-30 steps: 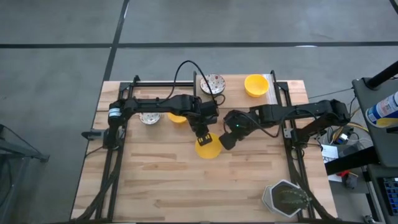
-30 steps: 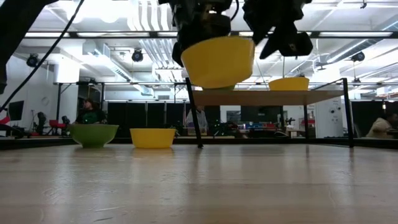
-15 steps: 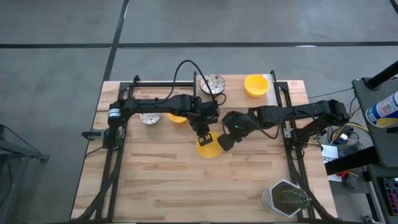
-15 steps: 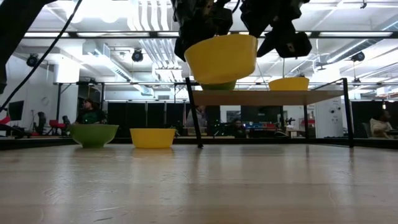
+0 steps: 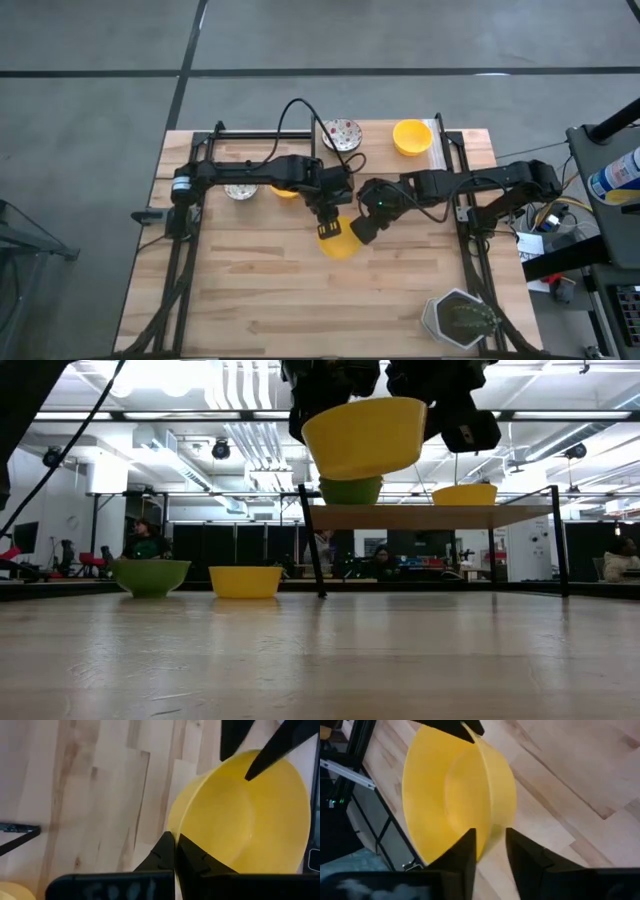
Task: Pick & Place Mini bowls
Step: Stack the bottom yellow bowl on the yellow bowl on the shelf
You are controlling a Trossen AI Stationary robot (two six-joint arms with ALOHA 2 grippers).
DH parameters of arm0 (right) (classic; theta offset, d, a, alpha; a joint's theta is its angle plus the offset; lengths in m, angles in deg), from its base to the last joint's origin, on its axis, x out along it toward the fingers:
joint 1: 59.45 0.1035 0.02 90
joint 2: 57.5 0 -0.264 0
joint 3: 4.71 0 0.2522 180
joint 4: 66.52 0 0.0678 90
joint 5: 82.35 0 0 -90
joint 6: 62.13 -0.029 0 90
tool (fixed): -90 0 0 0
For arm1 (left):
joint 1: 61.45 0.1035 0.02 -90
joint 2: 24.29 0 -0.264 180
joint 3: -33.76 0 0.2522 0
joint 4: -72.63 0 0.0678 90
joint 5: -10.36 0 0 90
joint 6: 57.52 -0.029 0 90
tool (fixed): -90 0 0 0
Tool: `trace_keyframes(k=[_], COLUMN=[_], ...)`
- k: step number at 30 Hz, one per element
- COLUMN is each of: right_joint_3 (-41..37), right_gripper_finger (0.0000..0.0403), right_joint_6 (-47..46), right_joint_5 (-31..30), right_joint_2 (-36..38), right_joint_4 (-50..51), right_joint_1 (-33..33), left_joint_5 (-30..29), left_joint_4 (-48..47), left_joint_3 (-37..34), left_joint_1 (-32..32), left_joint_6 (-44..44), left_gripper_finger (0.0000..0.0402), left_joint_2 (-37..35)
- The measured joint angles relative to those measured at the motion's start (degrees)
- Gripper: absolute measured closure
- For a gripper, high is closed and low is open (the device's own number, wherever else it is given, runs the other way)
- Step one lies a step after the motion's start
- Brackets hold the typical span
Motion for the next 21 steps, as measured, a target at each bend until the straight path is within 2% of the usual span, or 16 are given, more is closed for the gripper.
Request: trace_keyframes(k=[5, 14, 21], right_joint_3=[-0.08, -0.11, -0.11], right_gripper_finger=[0.0383, 0.0393, 0.0395], right_joint_6=[-0.06, -0.22, 0.27], right_joint_5=[0.44, 0.92, 1.17], right_joint_2=[0.00, -0.09, -0.09], right_joint_4=[0.85, 0.61, -0.49], right_joint_1=[-0.01, 0.00, 0.01], left_joint_5=[0.53, 0.76, 4.83], left_joint_4=[0.06, 0.21, 1.15], left_joint_3=[0.08, 0.08, 0.08], left_joint_1=[-0.05, -0.02, 0.00], left_joint_6=[0.71, 3.70, 3.37], left_gripper_finger=[0.0401, 0.0393, 0.0351], left_joint_2=[-0.07, -0.15, -0.20])
